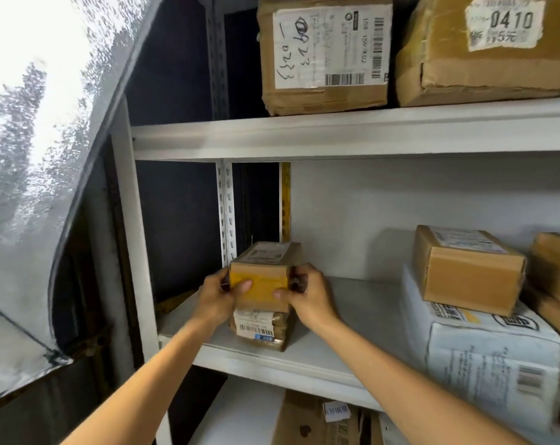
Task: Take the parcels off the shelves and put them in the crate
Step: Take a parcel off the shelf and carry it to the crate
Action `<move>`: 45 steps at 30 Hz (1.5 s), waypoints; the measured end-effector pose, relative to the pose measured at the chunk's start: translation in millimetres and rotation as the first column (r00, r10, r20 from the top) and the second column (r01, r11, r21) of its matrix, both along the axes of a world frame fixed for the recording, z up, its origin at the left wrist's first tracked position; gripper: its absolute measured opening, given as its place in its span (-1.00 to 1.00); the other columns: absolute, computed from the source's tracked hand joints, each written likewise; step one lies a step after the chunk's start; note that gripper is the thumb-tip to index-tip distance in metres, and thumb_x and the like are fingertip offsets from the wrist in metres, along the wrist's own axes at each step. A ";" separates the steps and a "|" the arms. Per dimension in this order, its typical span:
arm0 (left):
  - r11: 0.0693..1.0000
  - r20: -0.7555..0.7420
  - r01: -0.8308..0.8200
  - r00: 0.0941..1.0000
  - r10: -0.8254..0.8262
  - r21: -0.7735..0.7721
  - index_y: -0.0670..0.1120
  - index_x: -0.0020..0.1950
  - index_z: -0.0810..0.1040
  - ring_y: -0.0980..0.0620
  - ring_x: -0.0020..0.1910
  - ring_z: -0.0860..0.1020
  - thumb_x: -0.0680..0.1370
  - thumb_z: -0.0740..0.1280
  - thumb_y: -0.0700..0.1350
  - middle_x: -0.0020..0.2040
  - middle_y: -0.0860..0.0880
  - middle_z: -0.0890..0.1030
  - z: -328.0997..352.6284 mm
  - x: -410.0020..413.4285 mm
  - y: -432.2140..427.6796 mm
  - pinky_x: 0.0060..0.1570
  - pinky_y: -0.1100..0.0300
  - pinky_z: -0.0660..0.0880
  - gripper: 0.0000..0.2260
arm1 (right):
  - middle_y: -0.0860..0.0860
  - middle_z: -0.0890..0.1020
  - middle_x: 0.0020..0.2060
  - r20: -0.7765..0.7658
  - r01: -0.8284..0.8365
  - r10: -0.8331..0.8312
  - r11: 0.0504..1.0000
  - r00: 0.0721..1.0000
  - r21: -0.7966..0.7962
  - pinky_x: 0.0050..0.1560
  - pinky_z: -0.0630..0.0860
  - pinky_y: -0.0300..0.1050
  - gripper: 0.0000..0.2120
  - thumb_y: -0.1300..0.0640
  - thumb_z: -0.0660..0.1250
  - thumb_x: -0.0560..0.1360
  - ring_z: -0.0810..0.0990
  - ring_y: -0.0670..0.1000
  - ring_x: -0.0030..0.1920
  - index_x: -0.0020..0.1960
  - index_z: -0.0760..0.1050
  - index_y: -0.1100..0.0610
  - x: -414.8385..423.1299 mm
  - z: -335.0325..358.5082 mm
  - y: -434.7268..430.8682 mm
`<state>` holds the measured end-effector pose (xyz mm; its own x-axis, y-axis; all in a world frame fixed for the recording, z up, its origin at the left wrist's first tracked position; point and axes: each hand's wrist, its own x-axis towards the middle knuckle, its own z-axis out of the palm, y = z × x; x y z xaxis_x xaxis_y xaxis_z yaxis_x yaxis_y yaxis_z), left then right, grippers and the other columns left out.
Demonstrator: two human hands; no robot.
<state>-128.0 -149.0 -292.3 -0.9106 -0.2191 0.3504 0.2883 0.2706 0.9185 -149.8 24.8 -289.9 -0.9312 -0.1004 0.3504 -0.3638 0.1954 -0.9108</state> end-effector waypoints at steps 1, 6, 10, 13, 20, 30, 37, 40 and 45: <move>1.000 0.000 0.001 1.000 -0.001 0.002 -0.05 0.17 0.54 -0.03 0.10 0.60 0.51 0.41 -0.16 0.01 0.01 0.65 -6.8 -1.7 -1.6 0.10 0.01 0.55 -0.76 | 0.12 0.62 0.08 -0.009 0.005 -0.005 1.000 1.000 -0.007 0.14 0.55 0.01 -0.52 0.34 0.53 0.34 0.60 0.11 0.11 0.20 0.45 0.29 -2.4 -6.0 -0.3; 1.000 -0.055 -0.009 0.998 0.009 0.000 -0.05 0.19 0.51 0.29 -0.09 0.59 0.51 0.40 -0.17 -0.04 0.13 0.62 -14.1 -2.5 -0.9 -0.22 0.45 0.51 -0.74 | 0.08 0.66 -0.01 -0.035 -0.010 0.008 0.999 0.999 -0.044 -0.03 0.58 -0.21 -0.55 0.34 0.56 0.29 0.64 0.01 -0.02 0.12 0.51 0.23 -8.1 -14.3 4.4; 0.994 -0.003 -0.038 0.999 0.038 -0.101 -0.12 0.23 0.51 0.09 0.01 0.57 0.51 0.41 -0.16 -0.03 0.10 0.61 -3.5 9.2 5.6 -0.21 0.44 0.52 -0.70 | 0.11 0.63 0.10 -0.037 -0.010 0.013 0.997 0.999 0.075 -0.05 0.51 -0.26 -0.53 0.30 0.53 0.35 0.60 -0.01 0.02 0.21 0.47 0.25 4.8 -2.1 3.9; 0.886 0.136 -0.090 0.976 0.169 -0.455 -0.14 0.31 0.50 -0.08 0.22 0.53 0.42 0.52 -0.08 0.18 -0.09 0.61 33.6 17.5 -0.4 0.21 0.08 0.50 -0.50 | 0.11 0.54 0.23 -0.075 -0.008 0.046 0.898 0.996 0.440 0.18 0.48 -0.11 -0.46 0.19 0.51 0.41 0.52 0.06 0.21 0.32 0.39 0.21 18.1 31.8 15.0; 0.206 -0.164 -0.220 0.951 0.261 -0.954 0.02 0.33 0.46 -0.09 0.15 0.54 0.34 0.54 0.02 0.20 -0.04 0.51 99.7 58.4 65.7 -0.09 0.07 0.45 -0.42 | 0.15 0.53 0.06 -0.340 0.283 0.193 0.271 0.920 0.920 -0.18 0.44 -0.07 -0.63 0.07 0.39 0.47 0.50 0.11 -0.09 0.19 0.42 0.19 77.0 94.9 66.2; 0.099 -0.162 -0.165 0.986 0.034 -0.981 0.10 0.35 0.44 -0.07 0.22 0.53 0.36 0.49 0.16 0.28 0.01 0.51 98.1 57.1 209.3 0.07 0.11 0.44 -0.41 | 0.15 0.47 0.18 -0.503 0.495 0.031 0.134 0.864 0.858 -0.05 0.39 0.00 -0.68 0.07 0.33 0.48 0.50 0.21 0.16 0.17 0.42 0.18 133.9 105.8 208.1; 0.437 -0.002 0.011 1.000 -0.030 -0.900 0.07 0.28 0.50 -0.03 0.14 0.55 0.37 0.43 0.29 0.16 0.03 0.58 105.2 38.1 244.9 0.08 0.11 0.48 -0.44 | 0.08 0.46 0.12 -0.424 0.468 -0.198 0.397 0.884 0.790 -0.05 0.33 -0.14 -0.72 0.09 0.36 0.50 0.44 0.10 0.17 0.14 0.42 0.18 135.3 104.0 279.1; 0.657 0.112 0.182 0.983 -0.147 -0.732 -0.07 0.23 0.53 -0.05 0.01 0.52 0.49 0.30 0.29 0.05 -0.03 0.57 103.0 25.3 254.7 -0.03 0.15 0.42 -0.49 | 0.06 0.47 0.06 -0.296 0.463 -0.362 0.586 0.884 0.666 -0.12 0.39 -0.16 -0.63 -0.08 0.33 0.53 0.48 0.04 0.08 0.15 0.42 0.18 119.8 101.2 280.3; 0.929 0.174 0.336 0.935 -0.309 -0.155 -0.18 -0.03 0.51 -0.15 -0.19 0.57 0.57 0.22 0.20 -0.14 -0.15 0.54 89.9 10.2 271.0 -0.13 -0.08 0.60 -0.58 | 0.17 0.19 0.52 0.122 0.346 -0.389 0.897 0.913 0.274 0.41 0.23 0.03 -0.24 -0.23 0.14 0.58 0.22 0.15 0.49 0.56 0.01 0.22 83.3 86.7 260.2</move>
<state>-117.9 122.0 -202.4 -0.9649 0.1494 0.2162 0.2560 0.3491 0.9014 -66.5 285.0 -203.3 -0.9607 0.1997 0.1930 -0.0676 0.5060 -0.8599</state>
